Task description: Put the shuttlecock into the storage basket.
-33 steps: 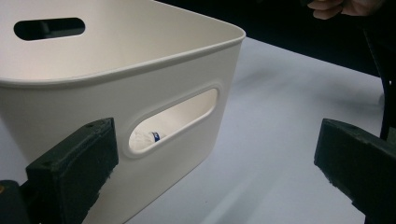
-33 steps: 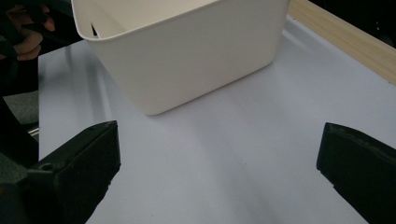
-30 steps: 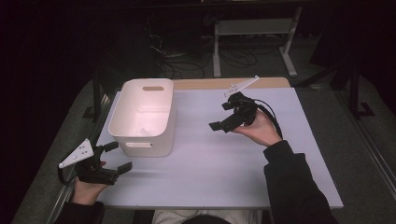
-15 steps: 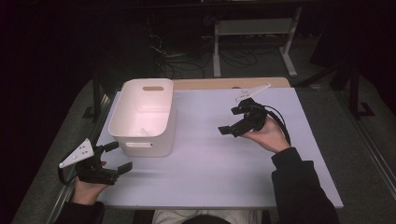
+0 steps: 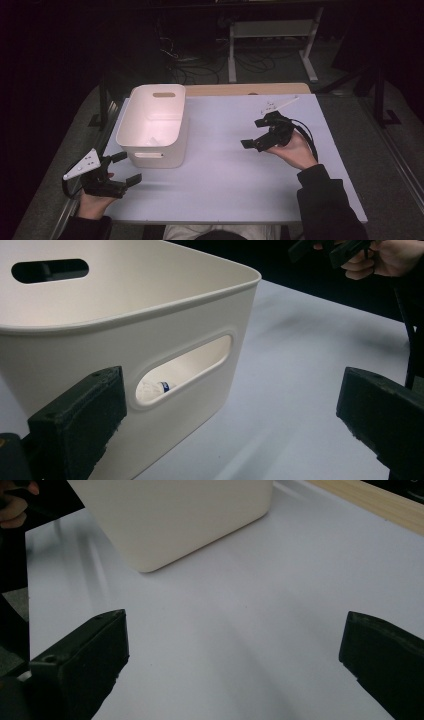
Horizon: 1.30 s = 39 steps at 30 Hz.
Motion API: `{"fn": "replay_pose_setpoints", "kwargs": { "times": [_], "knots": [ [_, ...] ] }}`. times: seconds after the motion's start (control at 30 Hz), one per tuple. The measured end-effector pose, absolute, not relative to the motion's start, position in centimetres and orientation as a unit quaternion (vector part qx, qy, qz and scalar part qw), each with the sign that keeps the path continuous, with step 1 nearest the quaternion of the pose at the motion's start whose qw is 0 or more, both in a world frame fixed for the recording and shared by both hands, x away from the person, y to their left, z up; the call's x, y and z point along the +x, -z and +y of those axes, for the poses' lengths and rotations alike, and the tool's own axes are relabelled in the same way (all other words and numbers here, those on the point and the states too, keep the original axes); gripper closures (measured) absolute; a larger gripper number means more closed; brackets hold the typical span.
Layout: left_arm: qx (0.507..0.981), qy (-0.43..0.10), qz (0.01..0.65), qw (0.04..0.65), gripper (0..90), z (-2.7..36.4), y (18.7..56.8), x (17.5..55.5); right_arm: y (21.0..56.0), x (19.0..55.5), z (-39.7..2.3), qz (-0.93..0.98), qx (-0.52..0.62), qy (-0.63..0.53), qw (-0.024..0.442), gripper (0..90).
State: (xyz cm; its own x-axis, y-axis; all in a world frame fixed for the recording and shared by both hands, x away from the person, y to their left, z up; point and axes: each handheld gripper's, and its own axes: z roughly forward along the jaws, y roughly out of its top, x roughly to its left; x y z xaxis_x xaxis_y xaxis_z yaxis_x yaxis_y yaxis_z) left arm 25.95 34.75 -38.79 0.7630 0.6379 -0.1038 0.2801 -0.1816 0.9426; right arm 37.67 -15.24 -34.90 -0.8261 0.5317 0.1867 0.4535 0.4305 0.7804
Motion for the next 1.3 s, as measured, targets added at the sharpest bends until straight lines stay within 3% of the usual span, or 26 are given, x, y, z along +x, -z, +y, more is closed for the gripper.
{"fn": "replay_pose_setpoints", "kwargs": {
  "times": [1.3],
  "knots": [
    [0.752, -0.160, 0.307, 0.562, 0.0, 34.8, 38.8, 25.9, 38.8, 33.7, -20.7, 0.819, 0.335, -0.462, 0.061, 0.0]
  ]
}}
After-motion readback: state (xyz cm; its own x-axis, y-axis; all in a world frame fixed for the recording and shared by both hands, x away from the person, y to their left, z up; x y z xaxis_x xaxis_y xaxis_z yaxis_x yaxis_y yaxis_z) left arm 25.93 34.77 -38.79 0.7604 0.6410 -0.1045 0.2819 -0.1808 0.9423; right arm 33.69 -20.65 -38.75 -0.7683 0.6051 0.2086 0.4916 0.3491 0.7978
